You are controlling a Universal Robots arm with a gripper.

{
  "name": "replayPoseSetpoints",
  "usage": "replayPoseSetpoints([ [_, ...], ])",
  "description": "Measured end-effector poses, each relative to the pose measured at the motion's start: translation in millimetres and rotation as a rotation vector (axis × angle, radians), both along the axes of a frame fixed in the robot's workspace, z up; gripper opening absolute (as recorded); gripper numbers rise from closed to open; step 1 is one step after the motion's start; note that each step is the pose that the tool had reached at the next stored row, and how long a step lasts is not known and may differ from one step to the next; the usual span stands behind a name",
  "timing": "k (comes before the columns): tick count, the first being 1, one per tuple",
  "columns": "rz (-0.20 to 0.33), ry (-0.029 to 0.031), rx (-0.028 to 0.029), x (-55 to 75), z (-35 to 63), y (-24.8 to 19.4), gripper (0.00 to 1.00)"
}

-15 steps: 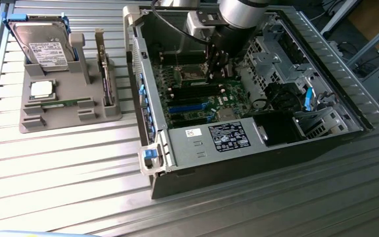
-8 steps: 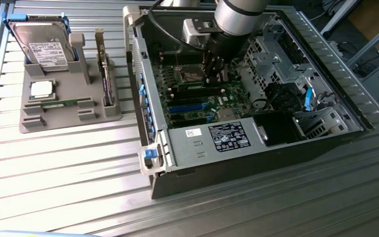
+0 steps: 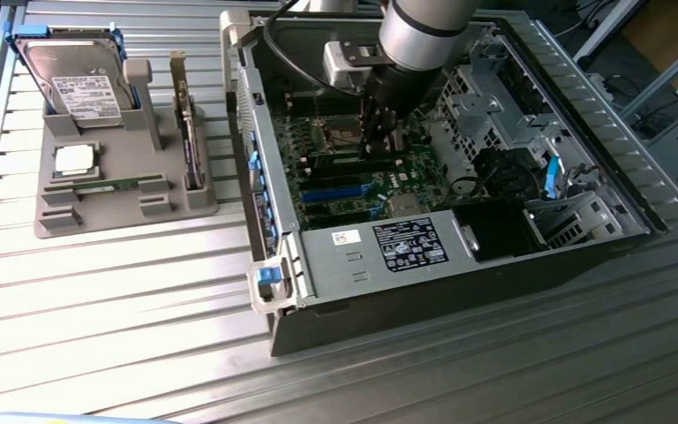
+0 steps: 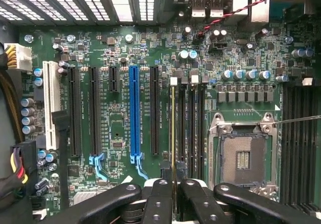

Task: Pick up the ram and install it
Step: 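Insert the ram into the slot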

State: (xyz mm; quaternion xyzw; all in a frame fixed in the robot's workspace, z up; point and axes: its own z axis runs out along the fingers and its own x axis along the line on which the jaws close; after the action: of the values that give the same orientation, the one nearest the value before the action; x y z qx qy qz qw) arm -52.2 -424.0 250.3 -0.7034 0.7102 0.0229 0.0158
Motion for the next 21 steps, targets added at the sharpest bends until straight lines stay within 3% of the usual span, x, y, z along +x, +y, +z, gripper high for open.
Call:
replayPoseSetpoints([
  [21, 0.000, 0.0000, -0.0001, -1.5, -13.6, 5.5, 0.13],
])
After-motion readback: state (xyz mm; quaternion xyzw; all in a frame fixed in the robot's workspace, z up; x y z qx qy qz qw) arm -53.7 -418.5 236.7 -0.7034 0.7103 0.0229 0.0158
